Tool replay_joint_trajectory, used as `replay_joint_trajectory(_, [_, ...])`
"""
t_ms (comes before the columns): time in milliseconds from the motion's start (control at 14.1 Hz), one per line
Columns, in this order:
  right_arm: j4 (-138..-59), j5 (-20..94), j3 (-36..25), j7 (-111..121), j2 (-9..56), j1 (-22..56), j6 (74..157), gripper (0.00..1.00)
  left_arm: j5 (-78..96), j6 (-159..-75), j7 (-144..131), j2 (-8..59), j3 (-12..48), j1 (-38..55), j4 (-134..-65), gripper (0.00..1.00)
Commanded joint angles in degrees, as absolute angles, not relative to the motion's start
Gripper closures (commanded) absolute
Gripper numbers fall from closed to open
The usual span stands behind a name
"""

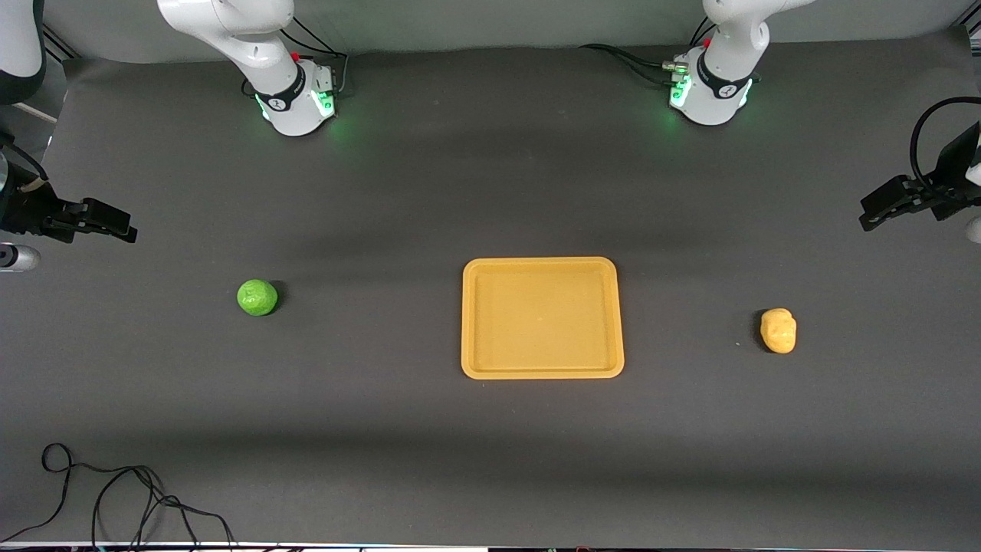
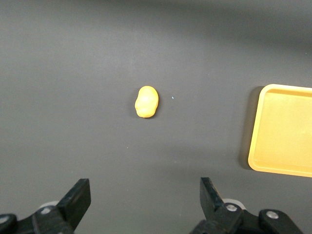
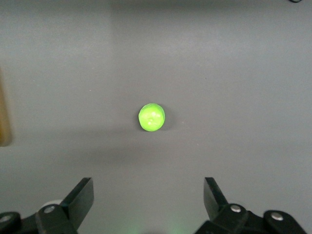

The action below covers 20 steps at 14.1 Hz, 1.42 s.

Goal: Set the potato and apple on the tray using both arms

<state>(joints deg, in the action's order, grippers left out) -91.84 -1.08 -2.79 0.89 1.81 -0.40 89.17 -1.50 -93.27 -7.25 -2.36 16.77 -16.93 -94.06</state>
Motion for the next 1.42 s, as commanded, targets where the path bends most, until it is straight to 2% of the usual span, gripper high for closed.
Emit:
replay_joint_trajectory(0, [-90.6,-0.2,-3.5,-0.3,2.3,0.3,89.4,0.0,-1.0,-94.0,-6.3,-3.8,16.3,-16.8,-95.4,0.0])
replay_joint_trajectory(1345, [-90.4,-0.2,-3.6,-0.3,2.5,0.3,89.7,0.0,-1.0,-95.4,-6.7,-2.5,16.2,-17.5,-95.5,0.0])
